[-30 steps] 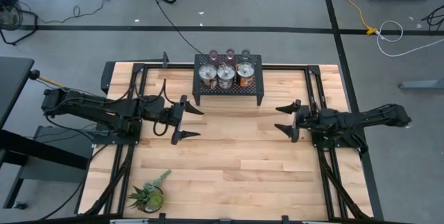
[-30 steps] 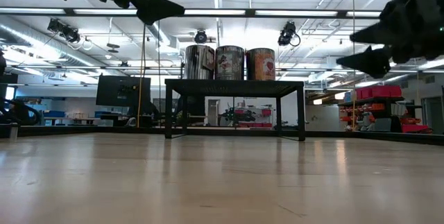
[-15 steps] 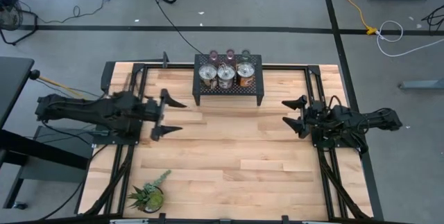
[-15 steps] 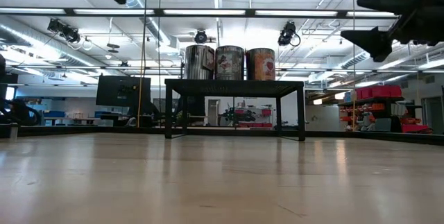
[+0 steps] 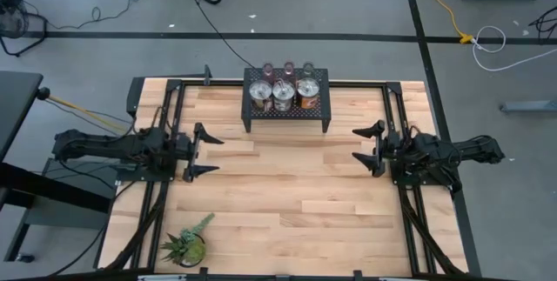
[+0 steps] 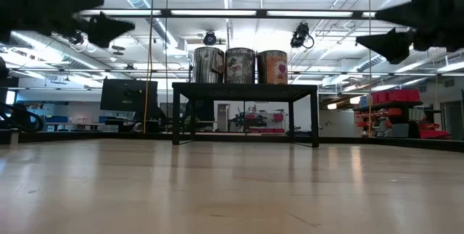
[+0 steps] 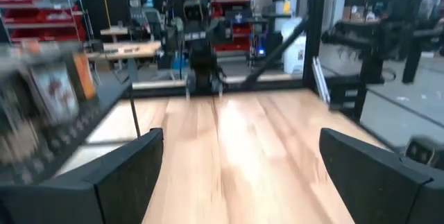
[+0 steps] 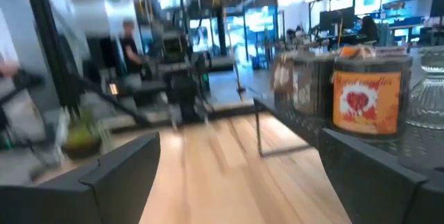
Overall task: Pick & Place candle stick holders
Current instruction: Return to Home Position
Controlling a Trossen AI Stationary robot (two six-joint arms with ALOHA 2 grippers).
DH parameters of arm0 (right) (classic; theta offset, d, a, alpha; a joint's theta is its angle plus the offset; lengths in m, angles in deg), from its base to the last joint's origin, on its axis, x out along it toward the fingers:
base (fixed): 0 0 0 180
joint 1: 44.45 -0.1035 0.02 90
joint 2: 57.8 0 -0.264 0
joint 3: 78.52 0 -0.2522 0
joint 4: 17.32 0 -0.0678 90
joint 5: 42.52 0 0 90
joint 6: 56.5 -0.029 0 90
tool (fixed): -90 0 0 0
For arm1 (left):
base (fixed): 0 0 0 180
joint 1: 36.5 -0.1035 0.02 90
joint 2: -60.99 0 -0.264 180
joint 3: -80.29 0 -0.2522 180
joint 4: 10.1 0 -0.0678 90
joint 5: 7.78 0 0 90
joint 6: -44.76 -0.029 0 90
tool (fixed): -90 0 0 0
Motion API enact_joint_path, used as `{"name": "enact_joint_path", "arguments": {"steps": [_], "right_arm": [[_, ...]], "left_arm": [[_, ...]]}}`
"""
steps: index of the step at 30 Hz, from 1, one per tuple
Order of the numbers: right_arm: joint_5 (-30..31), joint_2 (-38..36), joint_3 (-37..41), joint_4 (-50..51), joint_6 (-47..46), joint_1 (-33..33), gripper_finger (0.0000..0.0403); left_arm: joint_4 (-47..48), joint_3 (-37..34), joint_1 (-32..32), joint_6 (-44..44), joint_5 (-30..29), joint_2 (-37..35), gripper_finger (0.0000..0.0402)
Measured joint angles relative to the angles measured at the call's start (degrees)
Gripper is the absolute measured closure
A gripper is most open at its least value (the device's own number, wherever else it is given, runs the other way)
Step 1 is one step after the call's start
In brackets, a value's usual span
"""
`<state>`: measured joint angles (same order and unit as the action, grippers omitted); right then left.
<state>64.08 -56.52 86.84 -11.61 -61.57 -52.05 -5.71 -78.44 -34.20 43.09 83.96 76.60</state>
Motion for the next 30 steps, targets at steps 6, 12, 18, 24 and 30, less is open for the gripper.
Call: {"name": "enact_joint_path", "arguments": {"steps": [6, 12, 18, 24, 30], "right_arm": [[-0.2, 0.5, 0.0, 5.1, 6.2, 0.0, 0.0014], [-1.1, 0.5, 0.0, 5.1, 4.4, 0.0, 0.0014], [-1.1, 0.5, 0.0, 4.9, 4.1, 0.0, 0.0014], [-1.0, 0.6, 0.0, 4.6, 4.1, 0.0, 0.0014], [-0.6, 0.6, 0.0, 4.6, 4.1, 0.0, 0.0014]], "left_arm": [[2.3, -7.0, 0.0, 0.0, 0.0, -5.2, 0.0016], [7.1, -7.0, -1.8, 0.0, -1.7, -15.6, 0.0016], [-2.0, -7.0, -4.8, 0.0, -1.9, -15.0, 0.0016], [-2.2, -7.0, -4.4, 1.6, -1.7, -15.5, 0.0016], [-0.2, -7.0, -1.9, 2.4, 0.4, -15.5, 0.0016]]}}
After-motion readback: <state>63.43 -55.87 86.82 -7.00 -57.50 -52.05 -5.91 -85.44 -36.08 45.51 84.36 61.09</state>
